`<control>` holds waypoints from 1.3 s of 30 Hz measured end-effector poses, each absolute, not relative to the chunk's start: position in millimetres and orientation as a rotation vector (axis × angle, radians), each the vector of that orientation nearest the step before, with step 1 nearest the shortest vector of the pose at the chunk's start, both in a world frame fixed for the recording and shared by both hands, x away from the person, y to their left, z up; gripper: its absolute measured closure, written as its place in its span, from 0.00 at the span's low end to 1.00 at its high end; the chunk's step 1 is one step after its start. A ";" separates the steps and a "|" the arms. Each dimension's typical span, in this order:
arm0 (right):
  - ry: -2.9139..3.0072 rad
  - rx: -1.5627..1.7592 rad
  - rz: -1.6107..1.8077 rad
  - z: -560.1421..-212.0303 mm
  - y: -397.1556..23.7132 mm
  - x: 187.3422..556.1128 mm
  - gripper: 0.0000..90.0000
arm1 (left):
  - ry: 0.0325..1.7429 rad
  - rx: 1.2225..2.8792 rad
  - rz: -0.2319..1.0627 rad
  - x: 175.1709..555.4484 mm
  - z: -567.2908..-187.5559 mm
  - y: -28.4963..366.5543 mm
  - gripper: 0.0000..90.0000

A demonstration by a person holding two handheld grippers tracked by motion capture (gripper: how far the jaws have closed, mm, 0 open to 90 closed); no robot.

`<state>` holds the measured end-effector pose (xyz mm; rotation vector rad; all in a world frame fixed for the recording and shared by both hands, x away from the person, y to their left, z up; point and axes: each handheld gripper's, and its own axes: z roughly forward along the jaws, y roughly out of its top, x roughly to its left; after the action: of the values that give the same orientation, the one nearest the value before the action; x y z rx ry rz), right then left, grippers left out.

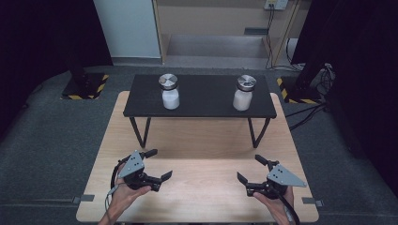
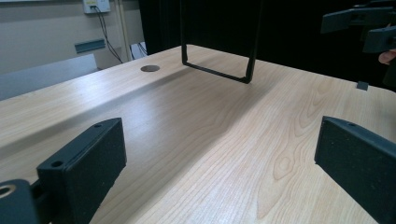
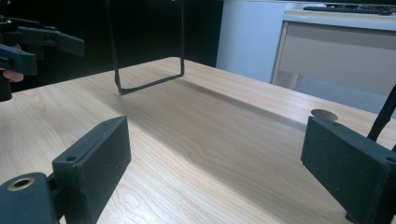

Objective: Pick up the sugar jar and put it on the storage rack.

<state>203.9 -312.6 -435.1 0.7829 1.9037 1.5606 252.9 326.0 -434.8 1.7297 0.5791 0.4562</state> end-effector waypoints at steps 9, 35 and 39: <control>1.894 0.790 1.546 -438.8 -312.7 201.1 0.09 | 0.575 1.728 0.452 254.1 -435.2 325.8 0.01; 1.791 0.907 1.529 -444.5 -319.8 194.1 0.09 | 0.638 1.635 0.497 245.5 -439.5 335.5 0.01; 1.798 0.899 1.532 -443.9 -319.1 193.6 0.09 | 0.638 1.636 0.497 245.4 -439.6 335.2 0.01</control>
<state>193.6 -319.1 -443.9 0.8986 1.7983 1.5317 245.4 335.2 -439.6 1.6362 0.6376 0.4970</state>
